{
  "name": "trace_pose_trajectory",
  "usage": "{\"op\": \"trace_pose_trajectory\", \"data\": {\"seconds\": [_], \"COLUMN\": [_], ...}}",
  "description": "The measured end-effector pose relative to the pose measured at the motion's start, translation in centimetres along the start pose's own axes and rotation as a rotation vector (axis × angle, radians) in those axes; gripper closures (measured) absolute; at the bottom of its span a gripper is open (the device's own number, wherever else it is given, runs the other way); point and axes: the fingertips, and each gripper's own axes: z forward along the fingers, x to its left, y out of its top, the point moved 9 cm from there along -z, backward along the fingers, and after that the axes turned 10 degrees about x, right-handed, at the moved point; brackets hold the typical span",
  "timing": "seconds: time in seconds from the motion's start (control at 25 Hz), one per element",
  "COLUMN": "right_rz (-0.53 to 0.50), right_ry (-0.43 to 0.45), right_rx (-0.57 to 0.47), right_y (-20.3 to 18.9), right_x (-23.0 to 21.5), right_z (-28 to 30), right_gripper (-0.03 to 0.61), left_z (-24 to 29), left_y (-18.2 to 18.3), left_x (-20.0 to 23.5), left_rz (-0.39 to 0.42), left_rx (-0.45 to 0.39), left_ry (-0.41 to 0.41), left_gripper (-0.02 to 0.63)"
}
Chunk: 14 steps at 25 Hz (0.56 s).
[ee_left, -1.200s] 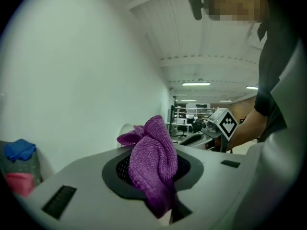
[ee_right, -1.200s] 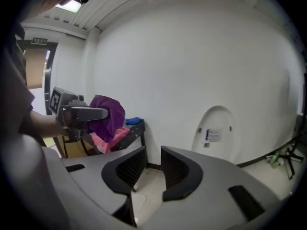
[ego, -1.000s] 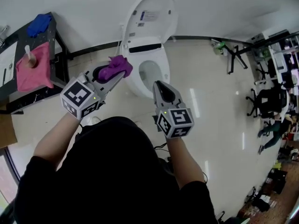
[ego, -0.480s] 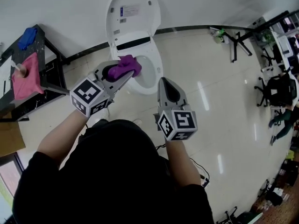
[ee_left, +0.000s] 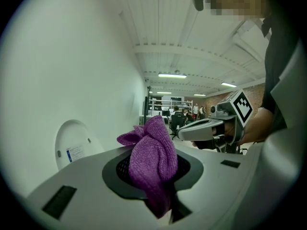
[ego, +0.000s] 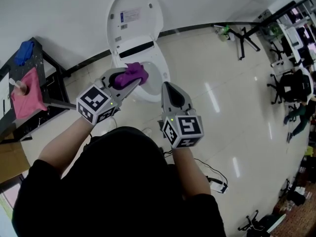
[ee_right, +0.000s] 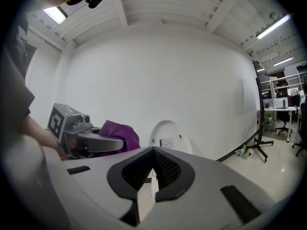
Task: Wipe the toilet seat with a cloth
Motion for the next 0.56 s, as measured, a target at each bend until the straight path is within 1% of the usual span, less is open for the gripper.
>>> {"op": "trace_pose_trajectory", "data": {"seconds": [0.28,0.56], "right_rz": [-0.007,-0.011], "right_ry": [-0.007,-0.006], "right_rx": [0.014,0.018], "right_y": [0.4,0.3], "right_x": [0.4,0.5], "right_z": [0.6,1.1], "right_gripper": [0.563,0.563], "left_z": [0.2,0.6], "left_y": [0.1,0.0], "left_x": [0.5,0.9], "left_rz": [0.001,0.002], "left_rx": [-0.002,-0.004], "left_ry": [-0.022,-0.025], "left_gripper": [0.522,0.522]}}
